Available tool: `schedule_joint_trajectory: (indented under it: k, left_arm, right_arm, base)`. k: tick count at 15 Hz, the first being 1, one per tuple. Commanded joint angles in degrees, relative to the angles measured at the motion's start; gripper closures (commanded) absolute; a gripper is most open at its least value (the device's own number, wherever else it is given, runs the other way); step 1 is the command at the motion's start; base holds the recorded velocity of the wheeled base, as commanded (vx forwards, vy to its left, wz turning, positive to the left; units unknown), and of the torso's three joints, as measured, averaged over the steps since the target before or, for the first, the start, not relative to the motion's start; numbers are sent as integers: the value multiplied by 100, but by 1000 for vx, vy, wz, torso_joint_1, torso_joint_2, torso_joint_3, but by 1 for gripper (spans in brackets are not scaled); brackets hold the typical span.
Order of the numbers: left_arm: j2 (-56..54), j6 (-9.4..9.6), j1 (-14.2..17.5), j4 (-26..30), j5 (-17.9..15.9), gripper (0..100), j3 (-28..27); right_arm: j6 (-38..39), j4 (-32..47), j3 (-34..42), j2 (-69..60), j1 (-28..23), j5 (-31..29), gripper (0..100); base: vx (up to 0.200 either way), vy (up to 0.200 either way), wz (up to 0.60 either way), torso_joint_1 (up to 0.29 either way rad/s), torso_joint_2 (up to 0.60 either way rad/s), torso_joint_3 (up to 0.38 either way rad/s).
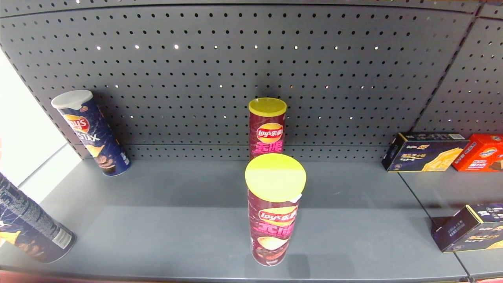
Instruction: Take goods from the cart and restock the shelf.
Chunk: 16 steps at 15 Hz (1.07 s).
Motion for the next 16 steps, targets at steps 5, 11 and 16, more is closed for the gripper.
schedule_joint_trajectory:
  k: [5,11,16]
  left_arm:
    - [9,-27,2,-4,37,0,0]
    - [0,-9,2,-4,-60,0,0]
    - [9,-9,2,5,-69,0,0]
  right_arm:
    - [3,67,13,7,4,304,0]
    - [-15,58,13,7,4,304,0]
    - [-15,67,13,7,4,313,0]
  base:
    - [0,0,0,0,0,0]
    - [0,67,0,2,0,0]
    - [0,0,0,0,0,0]
